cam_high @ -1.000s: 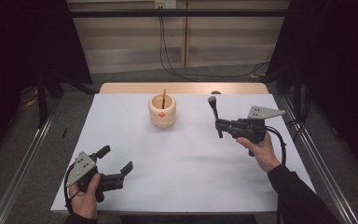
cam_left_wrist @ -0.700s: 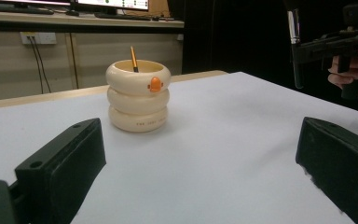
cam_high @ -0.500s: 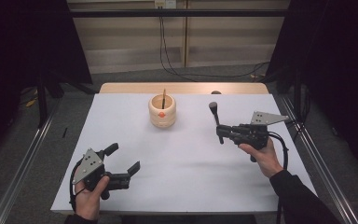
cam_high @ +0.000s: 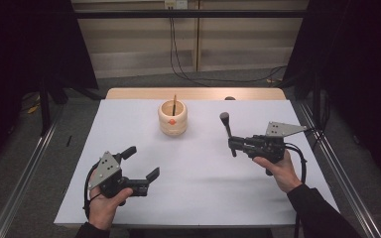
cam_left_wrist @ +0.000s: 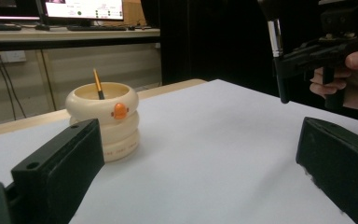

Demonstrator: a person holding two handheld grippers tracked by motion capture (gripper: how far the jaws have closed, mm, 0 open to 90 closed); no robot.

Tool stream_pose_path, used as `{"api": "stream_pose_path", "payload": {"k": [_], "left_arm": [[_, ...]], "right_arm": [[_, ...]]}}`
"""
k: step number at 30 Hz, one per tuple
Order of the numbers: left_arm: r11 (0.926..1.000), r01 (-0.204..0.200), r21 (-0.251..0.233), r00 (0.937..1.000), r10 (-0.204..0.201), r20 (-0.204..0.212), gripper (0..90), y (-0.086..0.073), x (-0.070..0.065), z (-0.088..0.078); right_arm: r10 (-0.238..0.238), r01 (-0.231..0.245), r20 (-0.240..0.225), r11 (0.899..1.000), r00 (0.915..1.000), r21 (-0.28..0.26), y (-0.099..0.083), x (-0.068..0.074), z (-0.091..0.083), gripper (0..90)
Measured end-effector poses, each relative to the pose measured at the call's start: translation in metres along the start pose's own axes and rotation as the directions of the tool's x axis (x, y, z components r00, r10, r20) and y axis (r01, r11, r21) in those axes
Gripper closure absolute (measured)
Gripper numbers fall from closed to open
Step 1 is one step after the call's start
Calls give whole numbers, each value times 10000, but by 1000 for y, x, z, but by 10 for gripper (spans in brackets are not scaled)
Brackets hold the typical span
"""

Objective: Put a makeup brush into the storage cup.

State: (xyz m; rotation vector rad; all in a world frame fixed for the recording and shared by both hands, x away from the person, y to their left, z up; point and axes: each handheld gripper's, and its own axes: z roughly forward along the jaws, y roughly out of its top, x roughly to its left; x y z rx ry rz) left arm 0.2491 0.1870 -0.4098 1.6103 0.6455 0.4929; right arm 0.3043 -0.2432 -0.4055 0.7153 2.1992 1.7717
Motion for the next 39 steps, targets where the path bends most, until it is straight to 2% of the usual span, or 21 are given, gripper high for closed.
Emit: {"api": "stream_pose_path", "payload": {"k": [2,4,5,8,10,11,12,13,15,16,20,21,23,25,27,28,29,32,37,38,39], "left_arm": [[9999,113,-110,9999,-114,-66,16,3,-2,5],[9988,419,-263,9991,-419,9,25,4,-7,11],[9995,228,-210,9997,-225,132,26,5,-7,13],[9994,200,-271,9992,-190,357,27,8,-13,19],[9997,41,-260,9987,-28,516,27,11,-16,23],[9993,186,-320,9984,-168,531,28,12,-18,26],[9996,44,-280,9981,-27,620,29,12,-18,27],[9993,162,-323,9972,-138,742,34,13,-20,30],[9995,135,-276,9949,-106,1005,54,15,-22,33],[9996,-39,-282,9949,68,1011,54,16,-23,36],[9992,140,-363,9899,-88,1412,54,18,-30,43],[9996,92,-276,9902,-52,1397,52,19,-31,44],[9995,34,-329,9859,21,1673,53,20,-32,48],[9995,-32,-303,9863,82,1645,52,22,-35,52],[9992,-22,-395,9830,94,1835,44,24,-37,58],[9994,-83,-350,9844,143,1753,36,25,-38,60],[9993,27,-386,9826,45,1856,35,26,-39,62],[9994,-150,-310,9814,207,1909,32,30,-42,68],[9982,-484,-343,9795,541,1940,56,34,-47,79],[9986,-385,-350,9782,448,2028,71,35,-48,81],[9984,-446,-342,9796,504,1944,88,35,-49,83]], "right_arm": [[-11,11,-48,10000,10000,31,0,1,1,808],[30,-30,-93,10000,10000,61,-1,2,3,808],[28,-27,-137,10000,9999,63,-1,2,3,808],[-73,75,-276,10000,9996,56,0,6,5,808],[-112,114,-373,9999,9992,58,1,8,7,808],[-144,147,-421,9999,9990,56,1,9,7,808],[-147,149,-430,9999,9990,53,2,10,8,808],[-172,175,-415,9998,9990,70,2,11,8,808],[-208,209,-498,9998,9985,18,3,13,9,808],[-224,227,-553,9997,9982,34,3,14,10,808],[-254,256,-628,9997,9977,25,4,18,13,808],[-293,295,-684,9996,9972,14,4,19,14,808],[-307,308,-769,9995,9966,1,5,22,15,808],[-332,332,-862,9994,9957,-15,6,24,17,808],[-366,362,-926,9993,9950,-55,7,26,18,808],[-381,379,-1001,9993,9942,-41,7,28,19,808],[-368,368,-994,9993,9944,-18,6,29,20,808],[-402,406,-1161,9992,9924,7,6,32,23,808],[-415,422,-1256,9991,9912,34,5,34,25,808],[-434,444,-1246,9990,9913,50,5,35,26,808],[-417,426,-1283,9991,9909,43,4,35,26,808]]}}
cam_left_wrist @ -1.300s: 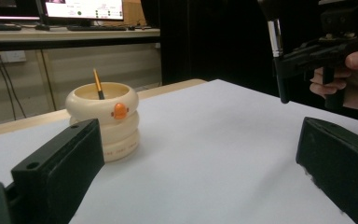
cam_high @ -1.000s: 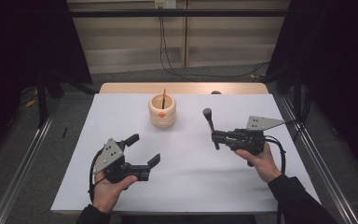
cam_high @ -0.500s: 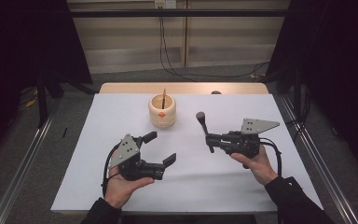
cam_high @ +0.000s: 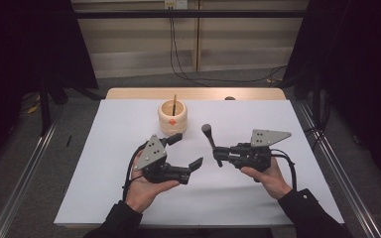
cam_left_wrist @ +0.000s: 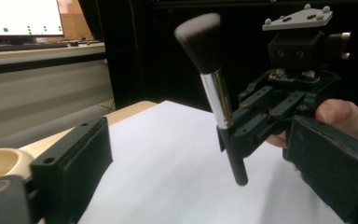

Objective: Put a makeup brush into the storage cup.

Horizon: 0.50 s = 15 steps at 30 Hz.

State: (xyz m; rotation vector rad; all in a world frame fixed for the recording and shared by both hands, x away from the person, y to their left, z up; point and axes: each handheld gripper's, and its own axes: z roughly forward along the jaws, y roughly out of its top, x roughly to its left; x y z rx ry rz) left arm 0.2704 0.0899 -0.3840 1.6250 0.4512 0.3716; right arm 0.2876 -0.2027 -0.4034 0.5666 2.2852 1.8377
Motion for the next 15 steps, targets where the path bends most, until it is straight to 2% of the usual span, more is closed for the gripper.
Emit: {"api": "stream_pose_path", "payload": {"k": [3,5,6,10,12,13,14,15], "left_arm": [[9999,-121,-68,9999,121,82,136,2,0,4],[9999,84,-113,9999,-82,123,169,4,0,8],[9998,188,-73,9993,-186,319,195,5,0,10],[9999,-81,85,9981,76,612,239,9,-2,22],[9997,210,-103,9979,-203,611,249,10,-5,28],[9997,225,-28,9964,-221,822,262,11,-5,31],[9998,145,112,9973,-153,715,289,11,-6,33],[9998,90,181,9967,-105,807,294,11,-5,36]], "right_arm": [[-4,5,-21,10000,10000,58,-1,1,2,808],[6,-6,-43,10000,10000,60,-2,1,4,808],[10,-9,-107,10000,9999,61,-2,1,5,808],[-41,41,-89,10000,10000,27,-1,1,5,808],[0,0,-118,10000,9999,8,-1,1,5,808],[-20,21,-141,10000,9999,20,-2,1,5,808],[-2,3,-154,10000,9999,34,-2,1,5,808],[-1,1,-138,10000,9999,45,-2,2,5,808]]}}
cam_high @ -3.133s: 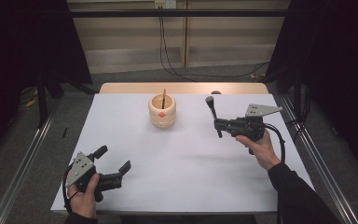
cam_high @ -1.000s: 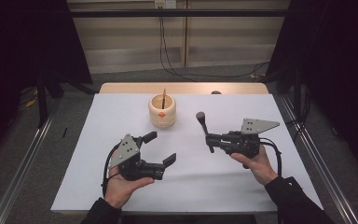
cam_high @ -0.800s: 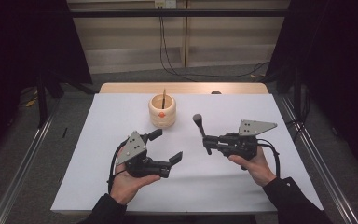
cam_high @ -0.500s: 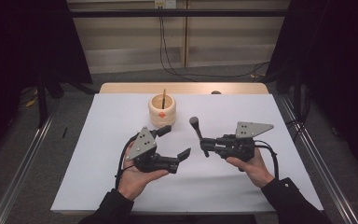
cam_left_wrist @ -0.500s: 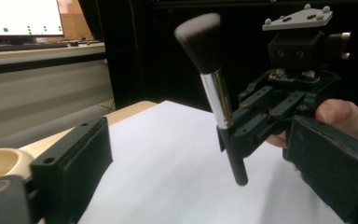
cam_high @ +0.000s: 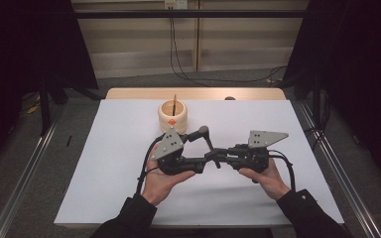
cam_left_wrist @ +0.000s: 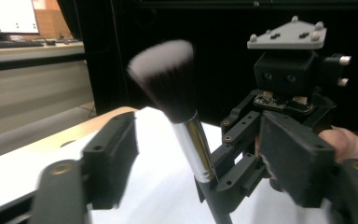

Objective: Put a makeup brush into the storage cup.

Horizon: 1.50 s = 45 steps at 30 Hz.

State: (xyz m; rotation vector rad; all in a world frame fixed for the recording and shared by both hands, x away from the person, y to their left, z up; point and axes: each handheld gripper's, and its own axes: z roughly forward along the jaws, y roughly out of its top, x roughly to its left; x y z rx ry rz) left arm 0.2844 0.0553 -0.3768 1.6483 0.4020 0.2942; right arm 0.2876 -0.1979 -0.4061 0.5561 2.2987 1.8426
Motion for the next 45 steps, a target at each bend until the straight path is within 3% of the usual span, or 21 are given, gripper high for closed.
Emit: {"api": "stream_pose_path", "payload": {"k": [2,5,8,12,17,19,23,25,30,39,42,45], "left_arm": [[10000,-16,-76,9999,15,-105,331,-1,0,3],[9998,38,197,10000,-38,-5,425,-1,2,3],[9986,392,366,9989,-401,222,534,-1,5,1],[9976,678,154,9975,-680,164,615,-2,7,2],[9957,900,219,9955,-906,271,681,-5,8,2],[9965,782,288,9964,-791,299,697,-5,8,2],[9950,978,190,9943,-985,413,712,-6,8,3],[9960,839,319,9959,-849,300,727,-6,7,3],[9961,808,356,9948,-828,592,755,-6,8,3],[9940,1006,428,9915,-1037,790,777,-5,7,3],[9912,1281,337,9875,-1306,883,777,-5,9,3],[9921,1220,307,9884,-1242,873,777,-5,9,2]], "right_arm": [[-12,12,-3,10000,10000,7,0,0,0,808],[10,-10,1,10000,10000,-9,0,0,0,808],[12,-12,53,10000,10000,1,-1,-1,-1,808],[-7,7,-6,10000,10000,81,-2,-1,1,808],[12,-11,-57,9999,10000,105,-3,0,3,808],[3,-3,-64,10000,10000,56,-3,0,3,808],[13,-13,-5,10000,10000,20,-2,-1,1,808],[29,-29,-53,10000,10000,29,-3,-1,2,808],[-13,14,-58,10000,10000,70,-3,0,3,806],[104,-104,-119,9999,9999,19,-5,-2,4,787],[161,-161,-126,9999,9998,-4,-6,-2,3,768],[163,-163,-9,9999,9999,17,-6,-3,4,732]]}}
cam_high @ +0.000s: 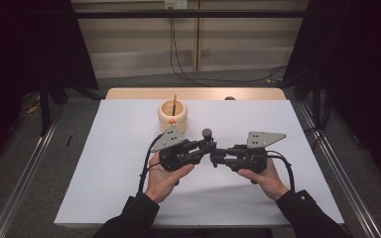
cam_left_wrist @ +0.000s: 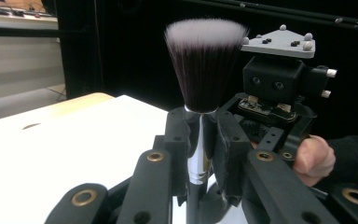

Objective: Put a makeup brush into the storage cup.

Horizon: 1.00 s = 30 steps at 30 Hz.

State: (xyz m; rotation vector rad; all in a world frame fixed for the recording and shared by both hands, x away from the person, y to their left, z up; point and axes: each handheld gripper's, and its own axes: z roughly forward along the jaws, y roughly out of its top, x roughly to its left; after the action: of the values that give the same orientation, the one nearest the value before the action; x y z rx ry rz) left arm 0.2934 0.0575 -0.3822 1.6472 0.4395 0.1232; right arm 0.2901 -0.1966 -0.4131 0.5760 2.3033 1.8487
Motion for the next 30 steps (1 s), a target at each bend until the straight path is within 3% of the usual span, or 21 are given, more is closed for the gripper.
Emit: {"api": "stream_pose_path", "payload": {"k": [4,14,19,22,24,30], "left_arm": [[10000,0,32,10000,0,-84,777,0,0,0],[10000,22,60,9995,-20,-304,777,1,-2,-1],[10000,2,11,9993,-1,-362,777,2,0,-2],[10000,-7,52,9988,10,-486,777,2,3,-4],[10000,68,-3,9987,-68,-498,777,2,3,-4],[10000,-6,63,9980,10,-631,777,2,3,-6]], "right_arm": [[26,-26,60,10000,10000,32,-1,0,1,645],[5,-1,329,9999,9995,-114,-1,1,0,298],[91,-81,480,9997,9988,-210,0,0,-1,187],[219,-206,606,9996,9979,-217,1,-1,-1,76],[65,-58,929,10000,9957,-81,0,0,-1,69],[226,-205,1171,9996,9929,-185,-1,-3,-4,48]]}}
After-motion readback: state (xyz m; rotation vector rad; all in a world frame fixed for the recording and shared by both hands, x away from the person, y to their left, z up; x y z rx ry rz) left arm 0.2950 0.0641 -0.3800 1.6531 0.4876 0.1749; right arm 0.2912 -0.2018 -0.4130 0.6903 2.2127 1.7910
